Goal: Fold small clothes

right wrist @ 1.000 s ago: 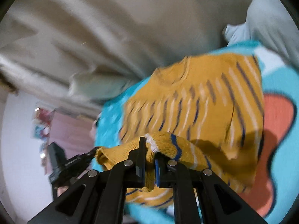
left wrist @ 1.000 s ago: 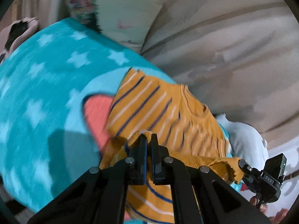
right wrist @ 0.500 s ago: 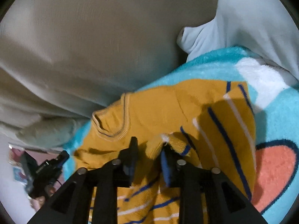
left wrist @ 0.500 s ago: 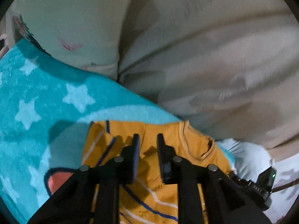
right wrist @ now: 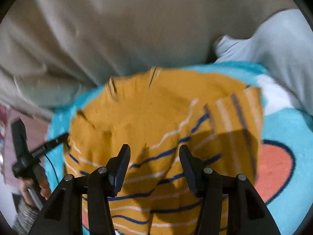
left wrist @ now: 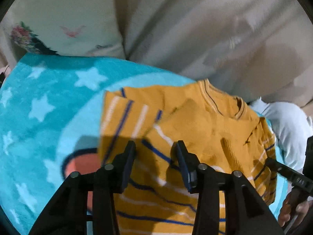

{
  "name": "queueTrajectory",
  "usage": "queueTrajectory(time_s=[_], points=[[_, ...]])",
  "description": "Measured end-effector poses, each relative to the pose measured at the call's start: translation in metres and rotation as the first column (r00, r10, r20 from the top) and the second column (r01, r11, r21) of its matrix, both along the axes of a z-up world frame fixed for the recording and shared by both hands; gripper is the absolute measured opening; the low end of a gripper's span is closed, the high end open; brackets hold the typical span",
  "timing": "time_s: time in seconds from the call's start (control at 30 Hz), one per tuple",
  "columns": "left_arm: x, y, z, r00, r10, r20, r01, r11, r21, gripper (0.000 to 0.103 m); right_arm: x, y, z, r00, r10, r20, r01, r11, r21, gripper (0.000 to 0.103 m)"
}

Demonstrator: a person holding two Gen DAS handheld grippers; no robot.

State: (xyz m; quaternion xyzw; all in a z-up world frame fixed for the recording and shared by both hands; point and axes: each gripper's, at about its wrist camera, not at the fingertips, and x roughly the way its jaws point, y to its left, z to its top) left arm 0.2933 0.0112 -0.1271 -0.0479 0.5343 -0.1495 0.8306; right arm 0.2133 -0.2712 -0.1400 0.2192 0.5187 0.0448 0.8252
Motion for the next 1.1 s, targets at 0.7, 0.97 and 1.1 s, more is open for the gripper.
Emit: queueTrajectory(time_s=[0.7,0.97,1.1], points=[[0.05,-0.011,-0.016,0.996,0.081,0.02,-0.083,0.989,0.122,0.013,0.058,-0.023,0.007,0.991,-0.125,0.057,0.128,0.989,-0.068,0.009],[0.043,0.011,0.004,0.993,0.12,0.008,-0.12,0.992,0.024,0.02,0.032,-0.047,0.012,0.992,-0.11,0.056,0.119,0.973,-0.197,0.049],[0.018,0.014,0.026,0.987,0.138,0.084,-0.141,0.989,0.041,0.021,0.031,-0.037,-0.02,0.998,-0.065,-0.017,0.062,0.987,-0.151,0.044]])
